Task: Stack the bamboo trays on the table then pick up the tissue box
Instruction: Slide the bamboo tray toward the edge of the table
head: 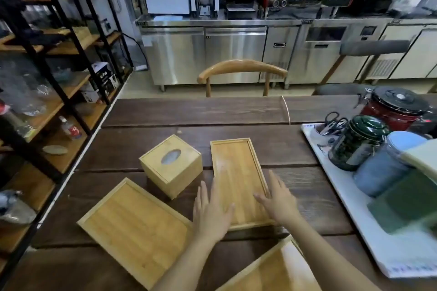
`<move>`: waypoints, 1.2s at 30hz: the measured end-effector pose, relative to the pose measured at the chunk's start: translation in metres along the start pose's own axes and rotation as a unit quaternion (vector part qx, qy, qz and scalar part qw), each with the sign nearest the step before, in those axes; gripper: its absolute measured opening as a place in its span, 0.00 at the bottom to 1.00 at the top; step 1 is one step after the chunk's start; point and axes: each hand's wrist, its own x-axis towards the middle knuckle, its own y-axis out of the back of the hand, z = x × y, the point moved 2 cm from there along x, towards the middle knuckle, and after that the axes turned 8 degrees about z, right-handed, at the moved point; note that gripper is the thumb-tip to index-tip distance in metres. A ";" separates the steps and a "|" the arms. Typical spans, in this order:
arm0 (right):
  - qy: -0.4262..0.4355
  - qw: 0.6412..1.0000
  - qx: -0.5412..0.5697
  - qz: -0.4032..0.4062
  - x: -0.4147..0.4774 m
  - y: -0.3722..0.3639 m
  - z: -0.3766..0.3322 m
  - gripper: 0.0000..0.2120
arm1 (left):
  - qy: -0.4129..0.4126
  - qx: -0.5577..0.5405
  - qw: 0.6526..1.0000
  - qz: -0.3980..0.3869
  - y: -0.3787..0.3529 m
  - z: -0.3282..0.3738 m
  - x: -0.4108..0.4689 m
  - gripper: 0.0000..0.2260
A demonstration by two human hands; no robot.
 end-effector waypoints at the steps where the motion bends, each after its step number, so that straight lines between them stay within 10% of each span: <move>1: -0.017 0.998 0.051 -0.021 -0.001 -0.005 0.002 0.36 | 0.036 -0.039 0.998 -0.029 -0.005 -0.002 -0.002 0.37; 10: -0.220 0.898 0.377 -0.061 -0.004 -0.025 0.000 0.36 | 0.229 -0.367 0.896 -0.105 -0.007 0.017 -0.004 0.37; 17: -0.301 0.889 0.343 -0.041 0.007 -0.020 0.007 0.23 | 0.294 -0.402 0.863 -0.086 0.014 0.010 0.011 0.24; 22: -0.235 0.948 0.216 0.026 0.014 -0.002 0.013 0.14 | 0.230 -0.339 0.909 -0.080 0.002 0.034 0.003 0.14; 36: -0.240 0.967 0.029 0.079 0.027 0.059 0.115 0.11 | 0.142 -0.186 0.967 -0.100 -0.079 0.118 0.002 0.09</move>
